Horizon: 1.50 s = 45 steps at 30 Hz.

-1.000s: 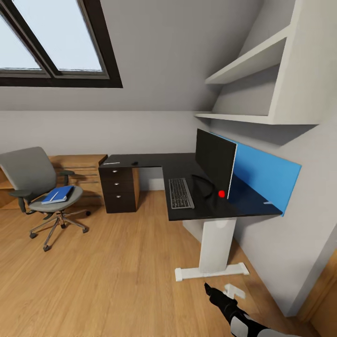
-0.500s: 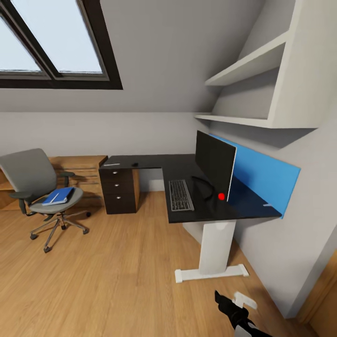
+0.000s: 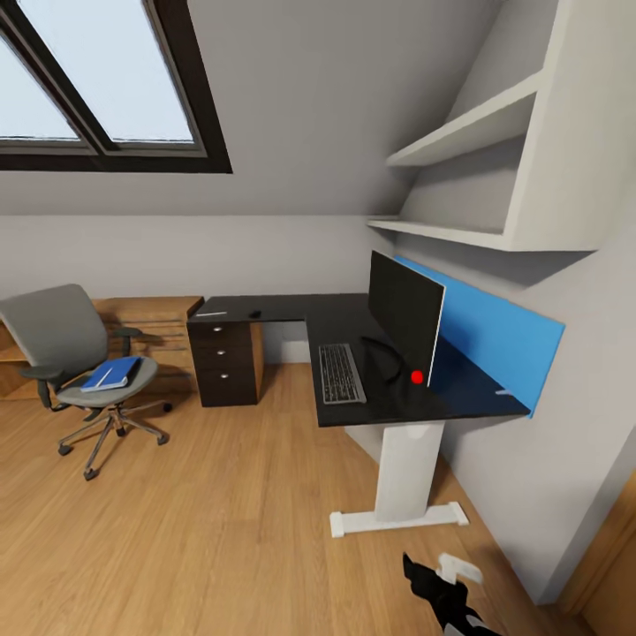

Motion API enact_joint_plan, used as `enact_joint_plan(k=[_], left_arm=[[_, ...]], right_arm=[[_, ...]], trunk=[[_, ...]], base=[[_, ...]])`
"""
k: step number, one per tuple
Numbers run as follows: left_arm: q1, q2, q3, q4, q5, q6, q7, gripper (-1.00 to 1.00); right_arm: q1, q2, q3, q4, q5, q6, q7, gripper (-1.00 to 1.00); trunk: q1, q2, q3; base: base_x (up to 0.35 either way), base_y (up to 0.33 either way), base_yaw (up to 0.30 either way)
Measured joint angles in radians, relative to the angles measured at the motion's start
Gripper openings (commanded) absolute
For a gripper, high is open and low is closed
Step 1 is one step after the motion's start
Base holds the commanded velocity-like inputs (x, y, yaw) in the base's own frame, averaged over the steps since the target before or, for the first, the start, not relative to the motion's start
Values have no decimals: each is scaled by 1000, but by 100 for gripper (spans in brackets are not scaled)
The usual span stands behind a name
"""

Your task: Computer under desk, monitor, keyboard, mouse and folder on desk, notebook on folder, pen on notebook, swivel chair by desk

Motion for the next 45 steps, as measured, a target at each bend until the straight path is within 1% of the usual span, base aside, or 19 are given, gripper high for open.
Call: enact_joint_plan(k=[8,10,12,16,21,26,31,32,33,37,42,43,44,45], left_arm=[[-8,1,0,-5,-3,151,-2,100],[-17,3,0,-19,-4,188,-2,100],[-26,11,1,-42,-4,220,-2,100],[-35,28,1,-92,-5,270,-2,100],[-40,40,0,-149,-6,303,-1,100],[-41,41,0,-166,-5,312,-1,100],[-41,41,1,-143,-3,310,-4,100],[-41,41,1,-134,-3,309,-5,100],[-41,40,0,-109,-4,307,-6,100],[-42,39,0,-90,-5,305,-7,100],[-42,39,-2,-81,-6,303,-9,100],[-42,39,-3,-79,-7,299,-10,100],[-42,38,-7,-77,-9,246,-17,100],[-42,38,-7,-76,-9,236,-18,100]], right_arm=[[4,5,1,0,9,-71,-4,100],[4,5,1,0,9,-79,-5,100],[4,5,1,0,10,-84,-5,100],[5,5,1,0,12,-90,-6,100],[6,4,1,0,13,-93,-5,100],[9,3,1,0,14,-95,-5,100],[15,3,1,-1,22,-96,-4,100],[16,3,1,-1,26,-96,-4,100],[17,2,1,-1,44,-96,-4,100],[18,2,1,-1,73,-101,-5,100],[19,1,2,0,92,-121,-6,100],[19,1,2,0,96,-130,-6,100],[19,3,2,0,101,-145,-6,100],[19,4,2,0,101,-146,-6,100]], trunk=[[-31,56,25],[-38,70,31],[-46,84,38],[-61,112,50],[-81,147,66],[-100,182,82],[-119,217,97],[-123,224,100],[-127,231,103],[-142,259,116],[-161,294,132],[-165,301,135],[-169,308,138],[-173,315,141]], base=[[0,0,55],[0,0,192],[0,0,224],[0,0,250],[0,0,238],[0,0,97],[0,0,32],[0,0,10],[0,0,8],[0,0,5],[0,0,2],[0,0,0],[0,0,0],[0,0,0]])
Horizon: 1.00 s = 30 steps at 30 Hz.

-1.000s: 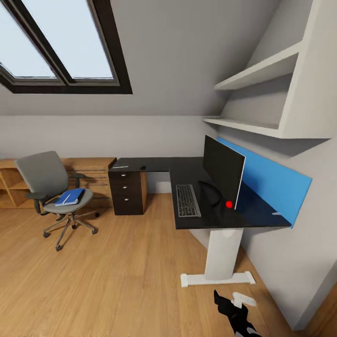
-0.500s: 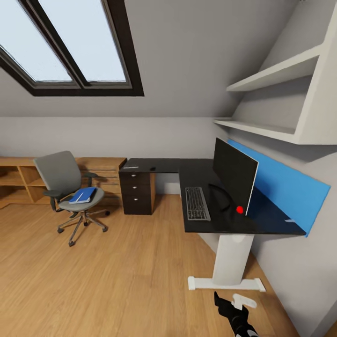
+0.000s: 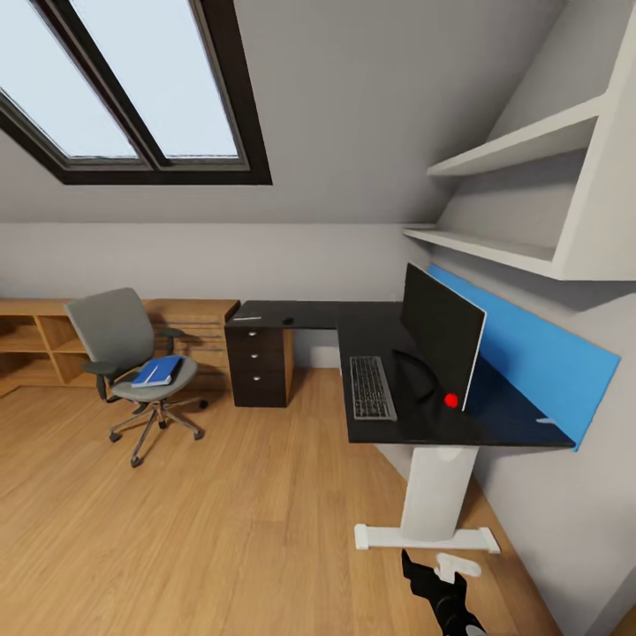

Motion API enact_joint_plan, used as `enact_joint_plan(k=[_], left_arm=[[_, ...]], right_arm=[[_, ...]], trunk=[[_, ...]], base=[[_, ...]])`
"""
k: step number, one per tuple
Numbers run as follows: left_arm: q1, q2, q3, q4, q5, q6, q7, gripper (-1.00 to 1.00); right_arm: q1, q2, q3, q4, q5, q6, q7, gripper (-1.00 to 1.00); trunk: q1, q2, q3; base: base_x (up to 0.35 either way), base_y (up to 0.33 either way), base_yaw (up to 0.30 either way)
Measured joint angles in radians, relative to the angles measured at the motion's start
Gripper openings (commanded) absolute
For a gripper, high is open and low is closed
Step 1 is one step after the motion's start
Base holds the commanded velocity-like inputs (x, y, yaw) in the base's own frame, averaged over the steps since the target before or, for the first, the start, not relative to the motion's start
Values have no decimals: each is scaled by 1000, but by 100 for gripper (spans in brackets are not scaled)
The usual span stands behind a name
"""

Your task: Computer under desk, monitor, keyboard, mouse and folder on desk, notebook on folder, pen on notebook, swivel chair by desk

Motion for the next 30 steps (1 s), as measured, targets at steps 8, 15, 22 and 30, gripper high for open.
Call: enact_joint_plan(k=[8,15,22,30], left_arm=[[0,-2,-2,0,2,-35,-2,100],[0,-1,-1,11,6,-42,2,100],[0,-1,-1,50,4,-57,2,100],[0,-2,-1,68,6,-70,4,100]], right_arm=[[0,0,0,0,1,-2,0,100],[0,2,0,1,0,-3,-1,100],[0,3,0,1,0,-1,-2,100],[0,3,0,1,1,0,-2,100]], trunk=[[-31,56,27],[-50,91,49],[-50,91,47],[-50,91,37]], base=[[0,0,0],[0,0,40],[0,0,114],[0,0,81]])
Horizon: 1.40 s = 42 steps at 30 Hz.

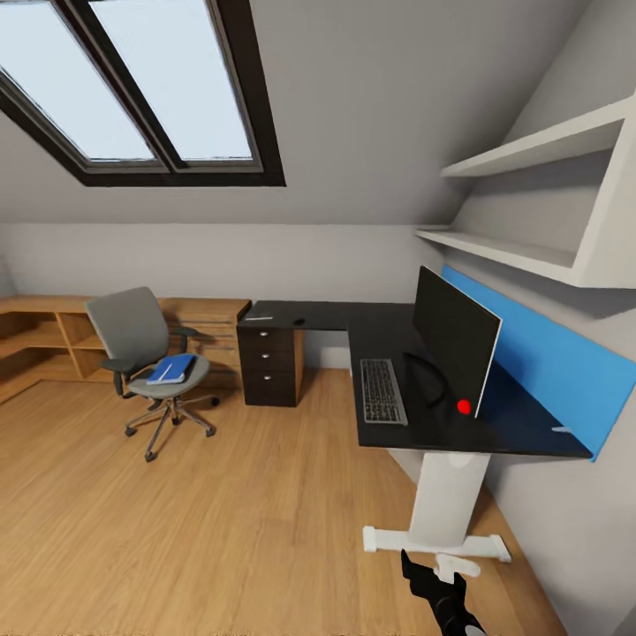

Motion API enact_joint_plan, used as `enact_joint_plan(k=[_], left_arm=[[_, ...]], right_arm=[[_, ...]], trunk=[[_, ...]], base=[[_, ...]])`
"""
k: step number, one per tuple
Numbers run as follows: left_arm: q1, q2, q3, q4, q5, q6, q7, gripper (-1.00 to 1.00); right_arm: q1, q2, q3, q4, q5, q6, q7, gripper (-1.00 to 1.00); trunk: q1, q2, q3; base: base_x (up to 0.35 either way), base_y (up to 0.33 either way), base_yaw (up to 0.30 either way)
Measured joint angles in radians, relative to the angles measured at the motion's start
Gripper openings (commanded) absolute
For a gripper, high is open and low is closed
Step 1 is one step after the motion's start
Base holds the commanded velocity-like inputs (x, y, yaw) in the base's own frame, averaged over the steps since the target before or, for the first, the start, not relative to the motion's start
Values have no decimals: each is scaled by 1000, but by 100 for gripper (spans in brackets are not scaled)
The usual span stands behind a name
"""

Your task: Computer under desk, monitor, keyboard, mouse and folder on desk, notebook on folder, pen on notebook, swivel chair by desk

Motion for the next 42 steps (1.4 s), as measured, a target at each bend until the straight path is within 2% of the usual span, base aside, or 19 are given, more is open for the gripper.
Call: enact_joint_plan(k=[8,30,42], left_arm=[[0,-2,-3,23,-2,1,1,100],[0,-2,-3,29,-4,-1,1,100],[0,-2,-2,29,-4,-1,1,100]], right_arm=[[1,0,0,0,0,1,0,100],[9,6,2,-1,0,1,0,100],[9,8,2,0,1,1,1,100]], trunk=[[0,0,-11],[0,0,-13],[-1,0,-13]], base=[[55,125,17],[87,293,1],[237,190,0]])
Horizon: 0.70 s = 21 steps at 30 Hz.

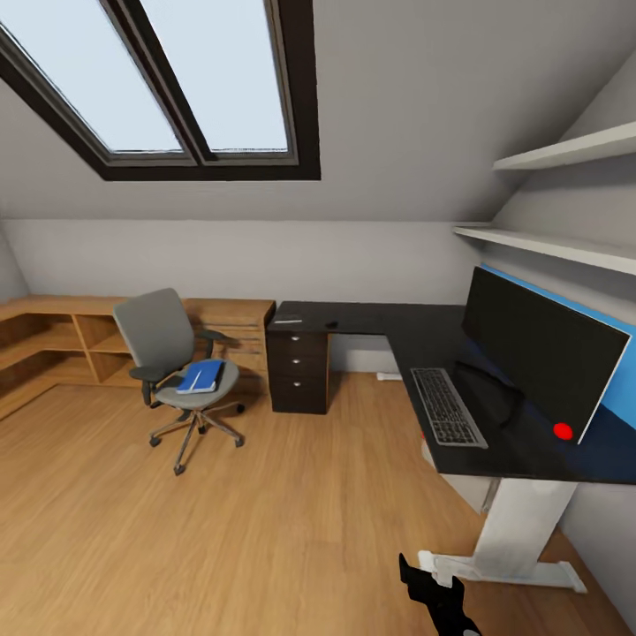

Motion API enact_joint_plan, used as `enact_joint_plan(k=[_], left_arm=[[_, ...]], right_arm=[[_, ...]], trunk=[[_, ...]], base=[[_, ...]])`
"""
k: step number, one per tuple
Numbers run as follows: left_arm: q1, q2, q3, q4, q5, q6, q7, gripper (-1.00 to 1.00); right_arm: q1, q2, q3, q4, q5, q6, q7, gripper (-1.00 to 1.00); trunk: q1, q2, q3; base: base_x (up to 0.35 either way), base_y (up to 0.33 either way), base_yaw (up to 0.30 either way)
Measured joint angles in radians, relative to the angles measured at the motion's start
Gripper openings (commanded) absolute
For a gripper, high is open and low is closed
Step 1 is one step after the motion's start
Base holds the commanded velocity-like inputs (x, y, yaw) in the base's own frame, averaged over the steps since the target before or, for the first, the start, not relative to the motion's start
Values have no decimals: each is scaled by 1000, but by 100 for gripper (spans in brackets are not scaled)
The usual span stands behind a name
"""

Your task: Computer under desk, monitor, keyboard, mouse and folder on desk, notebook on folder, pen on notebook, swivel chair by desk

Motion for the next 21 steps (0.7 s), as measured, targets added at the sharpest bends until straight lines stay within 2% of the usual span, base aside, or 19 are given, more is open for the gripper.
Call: enact_joint_plan(k=[12,21], left_arm=[[0,-3,-1,0,-2,-1,-1,100],[0,-10,-1,0,-1,0,0,100]], right_arm=[[0,6,0,0,0,0,1,100],[0,8,0,0,0,1,1,100]], trunk=[[0,0,0],[0,0,0]], base=[[319,103,0],[329,28,0]])
